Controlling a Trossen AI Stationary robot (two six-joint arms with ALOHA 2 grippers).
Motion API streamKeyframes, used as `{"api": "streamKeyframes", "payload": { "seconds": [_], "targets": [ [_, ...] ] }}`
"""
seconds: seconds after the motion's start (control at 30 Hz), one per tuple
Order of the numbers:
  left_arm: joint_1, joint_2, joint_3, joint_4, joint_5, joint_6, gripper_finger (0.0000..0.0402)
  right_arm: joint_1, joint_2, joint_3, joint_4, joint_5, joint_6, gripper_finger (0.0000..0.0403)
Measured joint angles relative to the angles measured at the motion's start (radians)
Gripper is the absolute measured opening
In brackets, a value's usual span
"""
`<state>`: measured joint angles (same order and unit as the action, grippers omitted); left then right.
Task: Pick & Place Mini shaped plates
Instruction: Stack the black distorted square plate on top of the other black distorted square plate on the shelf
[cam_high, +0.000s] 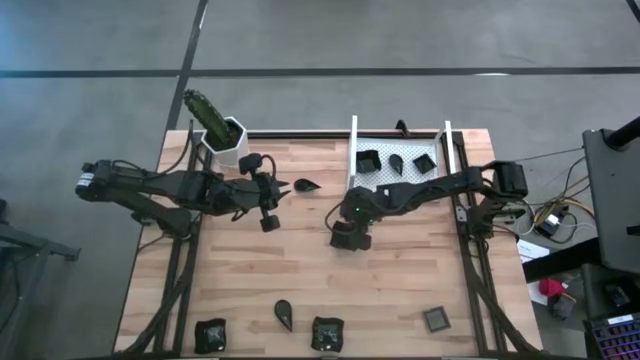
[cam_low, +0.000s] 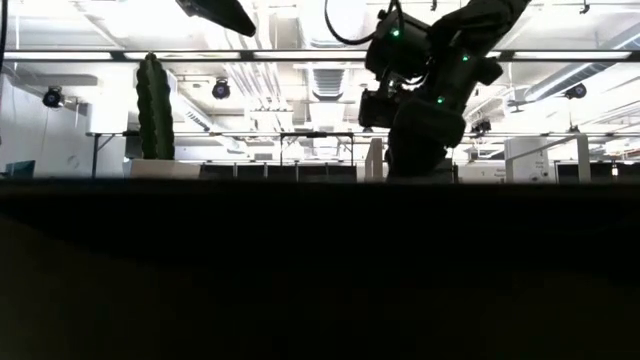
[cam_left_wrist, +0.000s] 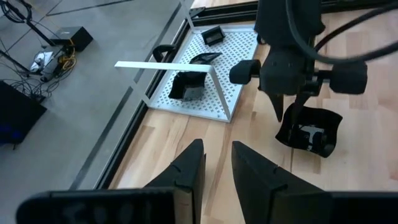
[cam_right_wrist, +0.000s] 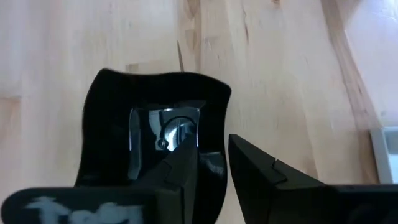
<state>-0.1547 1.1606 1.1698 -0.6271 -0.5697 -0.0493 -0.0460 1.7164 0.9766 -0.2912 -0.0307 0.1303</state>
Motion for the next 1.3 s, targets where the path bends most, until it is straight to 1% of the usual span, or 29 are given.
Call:
{"api": "streamKeyframes", "payload": {
  "seconds": [0.37, 0.43, 0.53, 0.7, 0.87, 1.03, 1.13, 1.3],
  "targets": [
    [0.000, 0.000, 0.000, -0.001, 0.000, 0.004, 0.0078, 0.000, 0.049, -0.001, -0.026, -0.001, 0.024, 0.0076],
    [0.000, 0.000, 0.000, -0.001, 0.000, 0.007, 0.0078, 0.000, 0.048, -0.002, -0.032, -0.009, 0.032, 0.0061],
    [0.000, 0.000, 0.000, -0.001, 0.000, 0.011, 0.0078, 0.000, 0.044, -0.002, -0.032, -0.034, 0.043, 0.0020],
    [0.000, 0.000, 0.000, -0.001, 0.000, 0.025, 0.0078, 0.000, 0.007, -0.002, -0.052, -0.041, 0.058, 0.0009],
    [0.000, 0.000, 0.000, -0.001, 0.000, 0.030, 0.0078, 0.000, -0.076, 0.015, -0.121, -0.038, 0.109, 0.0008],
    [0.000, 0.000, 0.000, -0.001, 0.000, 0.033, 0.0078, 0.000, -0.204, 0.033, -0.247, -0.010, 0.201, 0.0008],
    [0.000, 0.000, 0.000, -0.001, 0.000, 0.035, 0.0078, 0.000, -0.295, 0.033, -0.326, 0.047, 0.275, 0.0008],
    [0.000, 0.000, 0.000, -0.001, 0.000, 0.039, 0.0078, -0.003, -0.448, 0.033, -0.440, 0.196, 0.428, 0.0008]
  ]
}}
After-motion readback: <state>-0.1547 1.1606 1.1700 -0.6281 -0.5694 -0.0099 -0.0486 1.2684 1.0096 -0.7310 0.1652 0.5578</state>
